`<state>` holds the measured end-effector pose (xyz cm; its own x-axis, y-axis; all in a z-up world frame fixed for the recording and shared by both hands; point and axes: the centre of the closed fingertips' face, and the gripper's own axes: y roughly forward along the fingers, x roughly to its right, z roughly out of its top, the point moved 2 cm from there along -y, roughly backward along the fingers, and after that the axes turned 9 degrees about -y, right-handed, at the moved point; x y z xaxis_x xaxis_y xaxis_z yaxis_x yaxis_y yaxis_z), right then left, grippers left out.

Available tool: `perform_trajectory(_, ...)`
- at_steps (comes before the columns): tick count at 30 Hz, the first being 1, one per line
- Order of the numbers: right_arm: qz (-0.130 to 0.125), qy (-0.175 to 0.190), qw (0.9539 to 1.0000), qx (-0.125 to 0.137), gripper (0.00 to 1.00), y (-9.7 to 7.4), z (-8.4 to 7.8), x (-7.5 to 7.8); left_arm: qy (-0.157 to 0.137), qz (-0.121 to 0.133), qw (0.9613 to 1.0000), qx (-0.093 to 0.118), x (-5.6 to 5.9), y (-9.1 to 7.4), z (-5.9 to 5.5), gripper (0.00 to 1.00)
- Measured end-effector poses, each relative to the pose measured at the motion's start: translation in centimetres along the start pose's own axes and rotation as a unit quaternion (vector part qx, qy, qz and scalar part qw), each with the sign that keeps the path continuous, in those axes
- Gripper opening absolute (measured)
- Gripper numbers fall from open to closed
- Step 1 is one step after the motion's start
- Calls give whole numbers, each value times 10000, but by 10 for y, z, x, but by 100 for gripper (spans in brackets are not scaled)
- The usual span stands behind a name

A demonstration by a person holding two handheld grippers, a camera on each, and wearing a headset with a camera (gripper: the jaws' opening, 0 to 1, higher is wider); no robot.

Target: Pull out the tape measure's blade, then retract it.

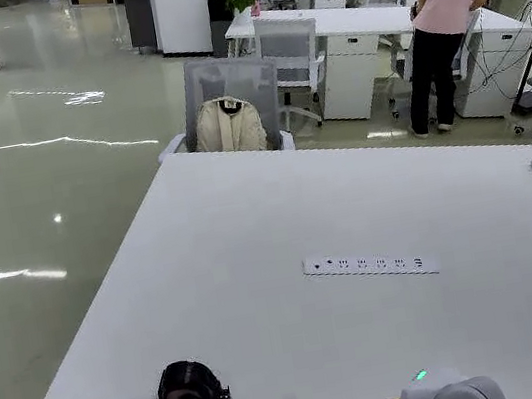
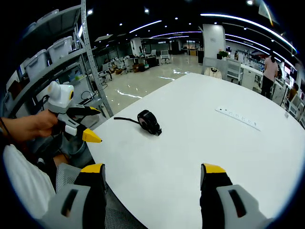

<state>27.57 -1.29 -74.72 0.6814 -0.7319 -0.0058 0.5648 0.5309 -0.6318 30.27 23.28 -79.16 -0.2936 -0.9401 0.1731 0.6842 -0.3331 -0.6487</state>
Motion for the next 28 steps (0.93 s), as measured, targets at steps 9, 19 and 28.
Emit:
perform_trajectory(9, -31, -15, 10000, 92, 83, -5, 4, -3, -62, 39, 9999, 119, -2, -11, 7, 100)
perform_trajectory(19, -26, -77, 9999, 125, 83, -2, 8, 0, -308, 58, 9993, 183, -3, -12, 10, 100)
perform_trajectory(28, -100, -23, 9998, 188, 82, -1, 11, 8, -372, 53, 9992, 126, -4, -6, 11, 100)
